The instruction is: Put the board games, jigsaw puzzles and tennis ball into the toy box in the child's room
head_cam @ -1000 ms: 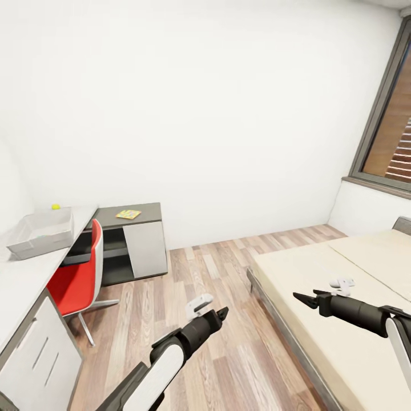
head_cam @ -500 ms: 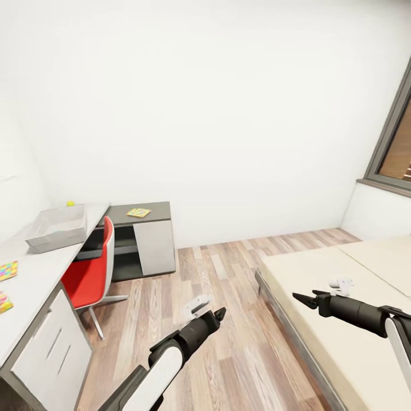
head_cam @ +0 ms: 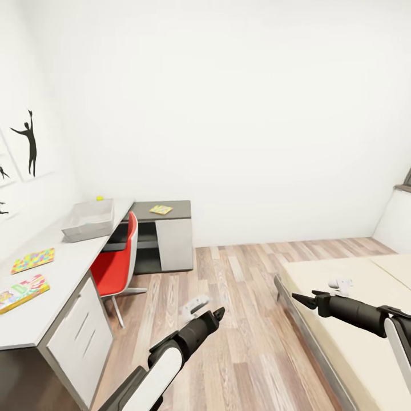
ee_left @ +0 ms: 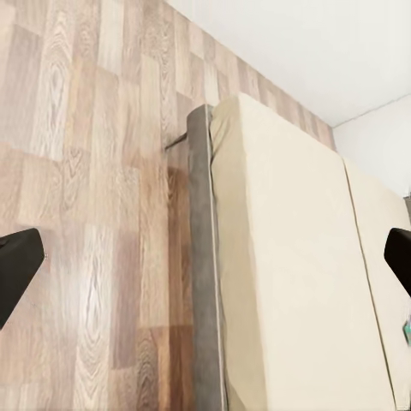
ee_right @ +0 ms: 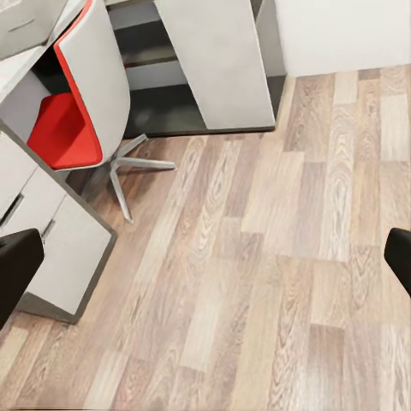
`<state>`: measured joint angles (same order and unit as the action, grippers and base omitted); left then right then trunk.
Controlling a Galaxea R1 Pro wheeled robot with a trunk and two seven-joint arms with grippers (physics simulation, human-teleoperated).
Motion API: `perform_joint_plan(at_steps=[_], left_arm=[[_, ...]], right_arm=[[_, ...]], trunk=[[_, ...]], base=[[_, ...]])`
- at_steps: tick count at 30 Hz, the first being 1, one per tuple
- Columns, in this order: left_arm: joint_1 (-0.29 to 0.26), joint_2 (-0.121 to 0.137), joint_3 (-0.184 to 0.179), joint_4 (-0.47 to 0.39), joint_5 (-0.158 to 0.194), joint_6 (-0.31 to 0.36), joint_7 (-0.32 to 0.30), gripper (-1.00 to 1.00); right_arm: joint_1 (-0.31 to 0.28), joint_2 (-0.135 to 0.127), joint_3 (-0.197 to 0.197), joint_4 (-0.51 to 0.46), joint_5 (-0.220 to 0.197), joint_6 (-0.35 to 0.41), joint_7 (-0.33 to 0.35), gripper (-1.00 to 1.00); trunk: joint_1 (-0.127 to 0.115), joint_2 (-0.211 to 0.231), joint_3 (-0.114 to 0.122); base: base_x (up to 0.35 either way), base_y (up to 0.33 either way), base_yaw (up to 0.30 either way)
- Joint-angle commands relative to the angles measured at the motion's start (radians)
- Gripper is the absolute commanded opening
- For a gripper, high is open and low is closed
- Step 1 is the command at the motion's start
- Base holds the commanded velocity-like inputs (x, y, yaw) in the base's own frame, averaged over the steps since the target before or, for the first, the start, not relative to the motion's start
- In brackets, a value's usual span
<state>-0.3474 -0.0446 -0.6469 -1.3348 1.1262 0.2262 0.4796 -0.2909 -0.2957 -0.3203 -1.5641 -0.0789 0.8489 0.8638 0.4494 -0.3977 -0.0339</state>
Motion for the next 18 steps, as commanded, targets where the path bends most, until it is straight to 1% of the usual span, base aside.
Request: perform_joint_plan(at_steps=[1,6,9,14,18], left_arm=[[-0.001,0.0,-0.001,-0.001,0.005,0.002,0.007,1.0],[-0.001,0.0,0.0,0.0,0.005,0.0,0.007,1.0],[-0.001,0.0,0.0,0.0,0.006,0.0,0.007,1.0],[-0.001,-0.001,0.002,0.0,0.007,0.0,0.007,1.0],[-0.001,-0.002,0.003,0.0,0.008,0.001,0.007,1.0]], right_arm=[[-0.001,0.0,-0.001,0.0,-0.008,0.008,-0.001,1.0],[-0.001,-0.001,0.0,0.0,-0.008,0.009,-0.002,1.0],[-0.001,-0.001,0.001,-0.001,-0.007,0.009,-0.001,1.0],[0.0,-0.002,0.002,-0.001,-0.007,0.009,0.0,1.0],[0.0,-0.003,0.002,-0.001,-0.007,0.01,0.0,1.0]], trunk=[[0.001,-0.002,-0.002],[0.001,-0.002,-0.002],[0.001,-0.002,-0.002],[0.001,-0.002,-0.002],[0.001,-0.002,-0.002]], base=[[0.0,0.0,0.271],[-0.009,-0.002,0.274],[-0.08,-0.039,0.276],[-0.165,-0.095,0.229],[-0.224,-0.128,0.125]])
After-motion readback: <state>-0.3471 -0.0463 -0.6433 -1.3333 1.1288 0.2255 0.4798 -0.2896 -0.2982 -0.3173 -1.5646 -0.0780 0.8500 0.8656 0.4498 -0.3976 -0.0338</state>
